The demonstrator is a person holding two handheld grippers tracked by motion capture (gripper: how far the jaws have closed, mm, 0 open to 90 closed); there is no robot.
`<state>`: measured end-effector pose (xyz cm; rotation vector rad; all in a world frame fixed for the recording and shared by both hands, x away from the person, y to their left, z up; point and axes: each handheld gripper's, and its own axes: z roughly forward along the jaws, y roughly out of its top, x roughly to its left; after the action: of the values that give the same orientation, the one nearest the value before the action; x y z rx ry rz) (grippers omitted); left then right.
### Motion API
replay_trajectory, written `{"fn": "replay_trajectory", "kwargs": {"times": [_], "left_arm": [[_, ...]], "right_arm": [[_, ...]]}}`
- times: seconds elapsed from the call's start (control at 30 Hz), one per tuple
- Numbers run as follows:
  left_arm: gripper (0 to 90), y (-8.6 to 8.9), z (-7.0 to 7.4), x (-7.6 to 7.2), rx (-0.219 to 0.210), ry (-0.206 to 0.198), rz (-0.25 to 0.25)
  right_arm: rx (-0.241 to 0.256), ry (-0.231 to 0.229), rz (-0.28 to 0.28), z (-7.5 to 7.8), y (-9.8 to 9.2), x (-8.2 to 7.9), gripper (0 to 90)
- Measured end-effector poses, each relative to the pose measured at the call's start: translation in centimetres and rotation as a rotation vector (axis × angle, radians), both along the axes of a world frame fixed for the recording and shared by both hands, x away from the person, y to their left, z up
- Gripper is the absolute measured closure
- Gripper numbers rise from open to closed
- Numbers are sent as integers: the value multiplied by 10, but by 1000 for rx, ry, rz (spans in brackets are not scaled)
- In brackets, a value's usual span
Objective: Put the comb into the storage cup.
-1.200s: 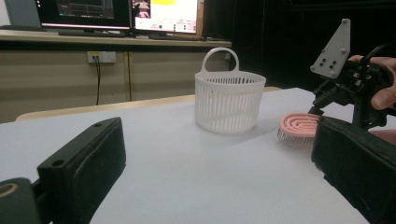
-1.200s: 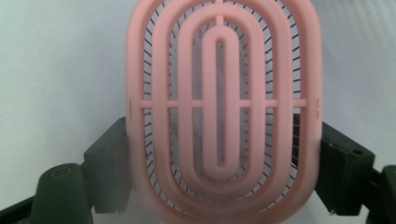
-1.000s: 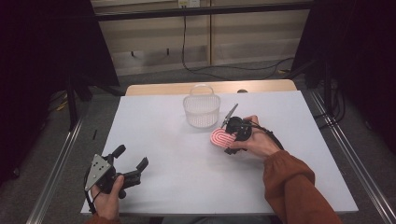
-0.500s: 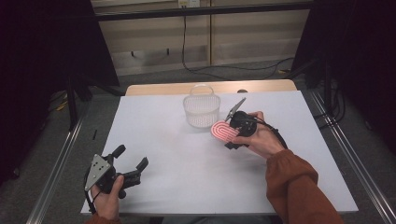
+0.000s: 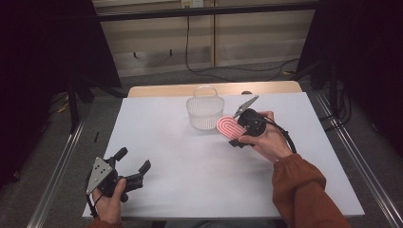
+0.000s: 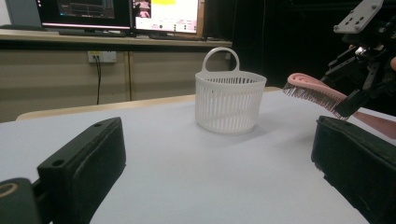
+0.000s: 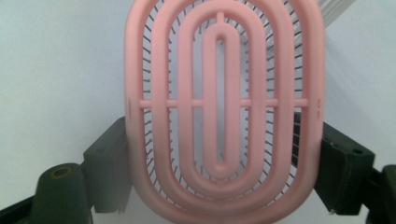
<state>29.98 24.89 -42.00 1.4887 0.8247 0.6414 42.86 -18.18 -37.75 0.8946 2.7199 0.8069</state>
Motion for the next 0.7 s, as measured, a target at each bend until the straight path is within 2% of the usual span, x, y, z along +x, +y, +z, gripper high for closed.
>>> {"fn": "replay_trajectory", "kwargs": {"times": [0.5, 0.7], "left_arm": [[31, 0, 0, 0, 0, 0, 0], [31, 0, 0, 0, 0, 0, 0]], "right_arm": [[78, -69, -52, 10, -4, -3, 196], [125, -101, -84, 13, -8, -4, 196]]}}
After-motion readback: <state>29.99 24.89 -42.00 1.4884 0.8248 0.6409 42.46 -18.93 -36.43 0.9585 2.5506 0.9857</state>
